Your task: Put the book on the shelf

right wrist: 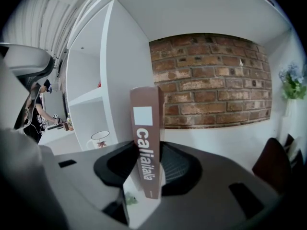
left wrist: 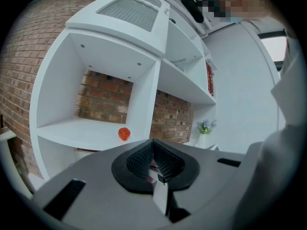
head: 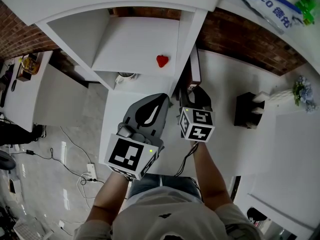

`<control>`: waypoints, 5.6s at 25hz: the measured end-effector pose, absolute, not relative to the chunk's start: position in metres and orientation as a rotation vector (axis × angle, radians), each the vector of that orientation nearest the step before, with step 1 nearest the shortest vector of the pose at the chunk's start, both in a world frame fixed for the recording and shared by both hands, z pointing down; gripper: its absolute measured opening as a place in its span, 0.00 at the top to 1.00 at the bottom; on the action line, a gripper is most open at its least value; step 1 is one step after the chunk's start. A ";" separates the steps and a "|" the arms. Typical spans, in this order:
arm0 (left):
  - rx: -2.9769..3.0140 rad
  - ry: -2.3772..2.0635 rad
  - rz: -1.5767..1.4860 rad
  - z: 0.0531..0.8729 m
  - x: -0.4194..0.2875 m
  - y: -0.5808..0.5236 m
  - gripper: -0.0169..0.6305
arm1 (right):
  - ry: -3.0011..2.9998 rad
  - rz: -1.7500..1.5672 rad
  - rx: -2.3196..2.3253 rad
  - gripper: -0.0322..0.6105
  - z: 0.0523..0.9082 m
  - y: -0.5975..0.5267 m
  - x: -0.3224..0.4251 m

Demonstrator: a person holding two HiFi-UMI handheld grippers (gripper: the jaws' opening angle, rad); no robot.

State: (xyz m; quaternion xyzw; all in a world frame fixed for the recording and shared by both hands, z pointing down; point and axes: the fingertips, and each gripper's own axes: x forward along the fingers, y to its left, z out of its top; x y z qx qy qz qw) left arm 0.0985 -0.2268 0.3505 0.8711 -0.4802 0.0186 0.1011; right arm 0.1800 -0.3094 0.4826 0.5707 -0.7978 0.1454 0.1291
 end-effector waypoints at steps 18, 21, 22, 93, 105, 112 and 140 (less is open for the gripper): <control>2.662 -1.331 0.028 0.336 0.126 -0.200 0.96 | -2.361 0.347 1.696 0.71 0.434 -0.257 0.209; 2.682 -1.310 0.018 0.331 0.130 -0.192 0.96 | -2.362 0.340 1.709 0.71 0.423 -0.245 0.213; 2.690 -1.303 0.014 0.329 0.132 -0.190 0.96 | -2.361 0.335 1.712 0.71 0.420 -0.241 0.214; 2.470 -1.883 -0.098 0.272 -0.009 -0.062 0.96 | -2.780 0.175 1.129 0.71 0.306 -0.125 0.038; 2.383 -2.032 -0.119 0.267 0.002 -0.071 0.96 | -2.843 0.126 0.988 0.71 0.294 -0.142 0.040; 2.397 -2.025 -0.128 0.266 -0.010 -0.083 0.96 | -2.853 0.127 1.006 0.71 0.283 -0.152 0.032; 2.761 -1.510 -0.180 0.247 -0.101 -0.166 0.96 | -2.746 0.018 1.557 0.72 0.214 -0.184 -0.039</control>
